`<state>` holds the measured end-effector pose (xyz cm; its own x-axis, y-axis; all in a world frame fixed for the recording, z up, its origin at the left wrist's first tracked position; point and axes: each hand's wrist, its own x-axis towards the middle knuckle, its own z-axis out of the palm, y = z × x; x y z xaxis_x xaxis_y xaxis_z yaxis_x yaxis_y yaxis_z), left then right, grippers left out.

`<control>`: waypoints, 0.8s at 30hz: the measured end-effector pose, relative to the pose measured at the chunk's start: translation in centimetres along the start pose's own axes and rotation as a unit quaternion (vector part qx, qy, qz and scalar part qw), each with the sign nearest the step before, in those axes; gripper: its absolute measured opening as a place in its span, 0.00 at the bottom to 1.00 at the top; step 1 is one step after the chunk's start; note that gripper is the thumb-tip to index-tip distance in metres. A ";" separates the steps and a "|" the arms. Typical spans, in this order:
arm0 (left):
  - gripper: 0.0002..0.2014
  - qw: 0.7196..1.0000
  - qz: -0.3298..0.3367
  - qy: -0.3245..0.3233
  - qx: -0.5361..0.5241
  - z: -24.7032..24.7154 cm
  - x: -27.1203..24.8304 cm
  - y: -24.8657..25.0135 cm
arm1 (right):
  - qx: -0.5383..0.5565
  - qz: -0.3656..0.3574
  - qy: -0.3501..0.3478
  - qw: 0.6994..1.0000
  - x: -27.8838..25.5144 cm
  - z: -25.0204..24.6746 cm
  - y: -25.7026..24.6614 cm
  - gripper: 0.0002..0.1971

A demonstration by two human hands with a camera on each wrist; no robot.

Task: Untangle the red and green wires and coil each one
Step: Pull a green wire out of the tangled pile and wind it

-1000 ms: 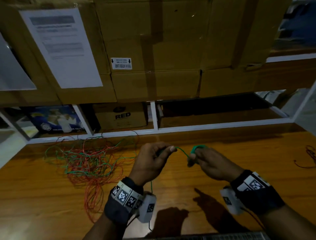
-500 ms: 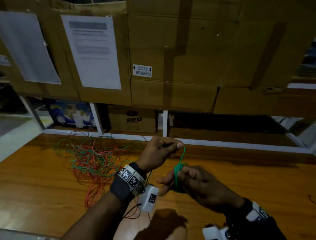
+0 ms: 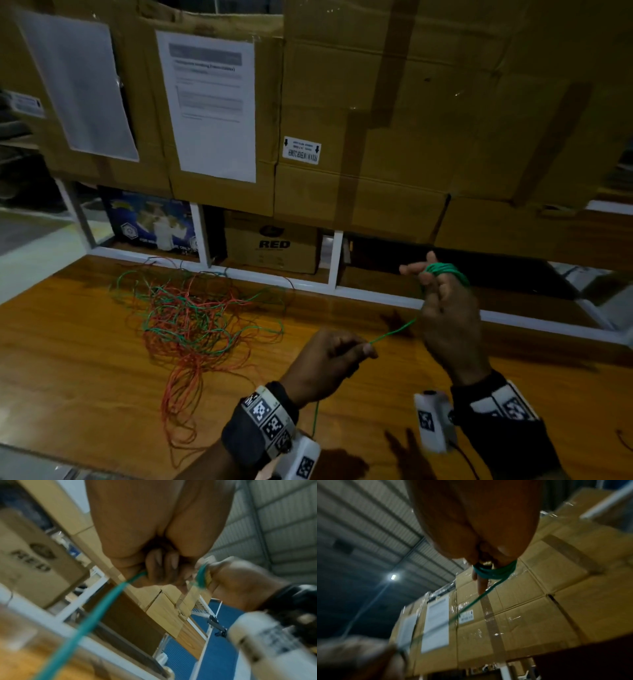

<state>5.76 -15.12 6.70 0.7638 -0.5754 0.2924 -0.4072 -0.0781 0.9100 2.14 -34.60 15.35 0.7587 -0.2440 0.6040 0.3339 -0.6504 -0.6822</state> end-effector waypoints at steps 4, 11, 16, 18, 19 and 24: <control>0.16 0.987 0.032 0.042 0.150 -1.7 -0.2 0.9 | -0.240 -0.014 -0.193 0.951 -1.7 0.7 3.1 0.09; 0.18 0.979 0.080 0.063 0.177 -3.8 0.1 2.2 | 0.027 0.132 -0.398 0.907 -4.9 1.7 1.0 0.24; 0.12 0.986 0.097 0.073 0.115 -4.8 1.8 3.1 | 0.162 0.183 -0.359 0.901 -5.1 2.0 -1.4 0.26; 0.10 0.989 0.092 0.065 0.094 -5.0 2.5 3.2 | 0.200 0.192 -0.370 0.886 -4.9 2.0 -2.0 0.26; 0.09 0.991 0.088 0.056 0.082 -5.0 2.8 3.3 | 0.230 0.202 -0.382 0.872 -4.9 2.0 -2.1 0.26; 0.09 0.997 0.070 0.019 -0.030 -4.1 3.4 3.2 | 0.381 0.211 -0.381 0.815 -5.4 2.1 -3.0 0.18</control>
<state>9.05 -14.00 11.84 0.7208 -0.5456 0.4276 -0.4813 0.0501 0.8751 -1.77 -29.83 13.28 0.9264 0.3763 0.0159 -0.0166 0.0828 -0.9964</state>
